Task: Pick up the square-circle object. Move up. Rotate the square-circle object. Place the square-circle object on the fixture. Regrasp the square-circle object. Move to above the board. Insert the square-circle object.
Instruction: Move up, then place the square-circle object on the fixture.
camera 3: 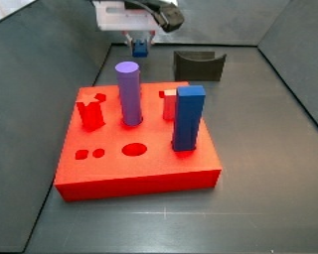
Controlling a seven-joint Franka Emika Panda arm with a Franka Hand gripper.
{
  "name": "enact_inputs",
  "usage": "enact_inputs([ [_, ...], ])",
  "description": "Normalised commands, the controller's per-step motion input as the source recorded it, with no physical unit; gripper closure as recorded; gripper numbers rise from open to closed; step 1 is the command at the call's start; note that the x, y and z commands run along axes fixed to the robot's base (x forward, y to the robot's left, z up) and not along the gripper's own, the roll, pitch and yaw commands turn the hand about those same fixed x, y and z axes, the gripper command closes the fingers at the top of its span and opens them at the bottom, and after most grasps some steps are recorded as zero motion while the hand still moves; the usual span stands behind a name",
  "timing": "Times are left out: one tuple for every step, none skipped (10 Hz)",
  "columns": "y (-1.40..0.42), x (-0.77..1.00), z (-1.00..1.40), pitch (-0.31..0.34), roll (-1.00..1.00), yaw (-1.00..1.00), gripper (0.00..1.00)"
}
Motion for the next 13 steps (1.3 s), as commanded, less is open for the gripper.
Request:
enact_inputs([
  [0.00, -0.01, 0.17, 0.084, 0.09, 0.00, 1.00],
  [0.00, 0.00, 1.00, 0.000, 0.00, 0.00, 1.00],
  [0.00, 0.00, 1.00, 0.010, 0.00, 0.00, 1.00],
  [0.00, -0.01, 1.00, 0.030, 0.01, 0.00, 1.00],
  [0.00, -0.02, 1.00, 0.040, 0.03, -0.01, 1.00],
  [0.00, -0.02, 1.00, 0.057, 0.05, -0.01, 1.00],
  [0.00, -0.02, 1.00, 0.066, 0.07, -0.01, 1.00],
  [0.00, -0.03, 1.00, 0.074, 0.10, -0.01, 1.00],
  [0.00, -0.03, 1.00, 0.078, 0.12, 0.00, 1.00],
  [0.00, -0.04, 1.00, 0.085, 0.14, 0.01, 1.00],
  [-0.01, -0.04, 1.00, 0.088, 0.14, 0.02, 1.00],
  [-0.01, -0.03, 0.93, 0.090, 0.15, 0.03, 1.00],
  [-0.01, -0.03, 0.77, 0.094, 0.16, 0.04, 1.00],
])
